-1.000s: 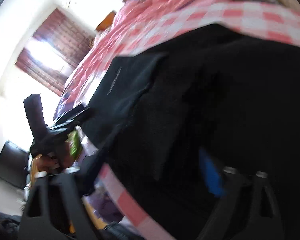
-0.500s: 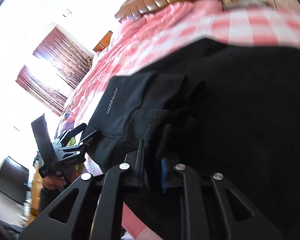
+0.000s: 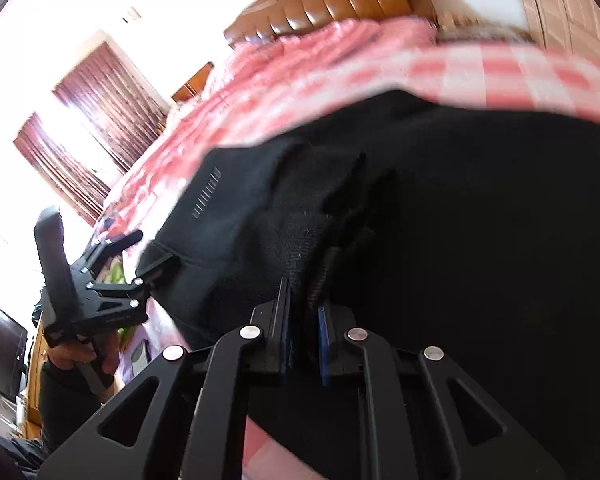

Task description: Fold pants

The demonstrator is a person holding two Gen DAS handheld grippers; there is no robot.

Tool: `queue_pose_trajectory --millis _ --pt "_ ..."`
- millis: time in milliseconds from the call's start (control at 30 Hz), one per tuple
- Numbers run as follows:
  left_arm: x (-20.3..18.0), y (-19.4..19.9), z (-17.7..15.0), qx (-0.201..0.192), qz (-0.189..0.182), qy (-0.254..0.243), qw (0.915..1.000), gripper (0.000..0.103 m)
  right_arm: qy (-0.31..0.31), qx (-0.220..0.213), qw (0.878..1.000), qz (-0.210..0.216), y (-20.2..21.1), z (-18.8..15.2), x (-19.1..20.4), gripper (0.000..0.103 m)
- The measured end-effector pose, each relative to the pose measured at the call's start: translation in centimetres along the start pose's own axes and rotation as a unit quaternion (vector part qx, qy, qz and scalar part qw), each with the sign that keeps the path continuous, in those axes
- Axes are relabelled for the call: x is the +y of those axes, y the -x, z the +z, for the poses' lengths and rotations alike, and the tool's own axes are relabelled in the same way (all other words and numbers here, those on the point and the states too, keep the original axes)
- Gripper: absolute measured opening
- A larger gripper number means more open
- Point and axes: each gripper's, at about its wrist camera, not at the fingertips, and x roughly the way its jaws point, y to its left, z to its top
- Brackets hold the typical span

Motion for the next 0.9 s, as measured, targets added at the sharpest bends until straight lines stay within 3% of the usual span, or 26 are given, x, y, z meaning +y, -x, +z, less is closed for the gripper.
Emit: queue_pose_trajectory --millis 167,233,267,333,400,467,533,600,633,667,767,867,900 --pt "1.3 -0.5 0.5 0.011 -0.035 0.032 0.9988 0.102 -0.01 0.011 1.0 0.006 0.6 0.2 -0.7 0.015" --pt "1.6 0.3 1.6 -0.001 -0.032 0.022 0.9992 0.102 0.002 0.01 1.0 -0.02 1.1 0.7 -0.1 0.036" --pt "2.0 0.7 2.4 -0.011 -0.034 0.022 0.9991 0.102 0.011 0.001 0.999 -0.041 1.7 0.8 0.3 0.042" --pt "3.0 1.1 4.4 -0.027 -0.041 0.034 0.9982 0.102 0.046 -0.042 0.997 -0.05 3.0 1.7 2.0 0.066" --pt "4.2 0.2 6.9 -0.032 -0.074 0.058 0.9951 0.102 0.085 -0.067 0.994 -0.025 3.4 2.6 4.1 0.071" --pt "6.1 -3.0 9.4 -0.002 -0.153 0.116 0.9814 0.102 0.119 -0.066 0.991 -0.011 2.5 3.3 6.4 0.073" --pt "7.6 -6.2 10.8 0.027 -0.2 0.182 0.9624 0.101 0.153 -0.042 0.987 0.0 0.1 3.7 8.2 0.079" --pt "7.9 -9.3 11.4 0.056 -0.239 0.213 0.9458 0.101 0.152 0.014 0.988 -0.026 -3.1 3.3 8.0 0.079" --pt "7.7 -10.9 11.3 0.072 -0.239 0.221 0.9428 0.101 0.147 0.035 0.988 -0.039 -4.5 3.0 7.3 0.079" --pt "7.4 -12.3 10.8 0.081 -0.234 0.224 0.9428 0.101 0.154 0.018 0.987 -0.03 -4.5 2.4 6.8 0.079" --pt "6.4 -11.9 10.5 0.051 -0.214 0.194 0.9561 0.101 0.157 0.01 0.987 -0.015 -3.7 1.8 6.2 0.079" --pt "5.5 -10.4 10.6 0.034 -0.179 0.172 0.9681 0.101 0.125 -0.003 0.992 -0.024 -1.5 2.4 5.9 0.079" --pt "5.0 -8.8 10.7 0.012 -0.16 0.168 0.9727 0.101 0.119 -0.02 0.992 -0.028 -0.2 2.6 5.6 0.079"
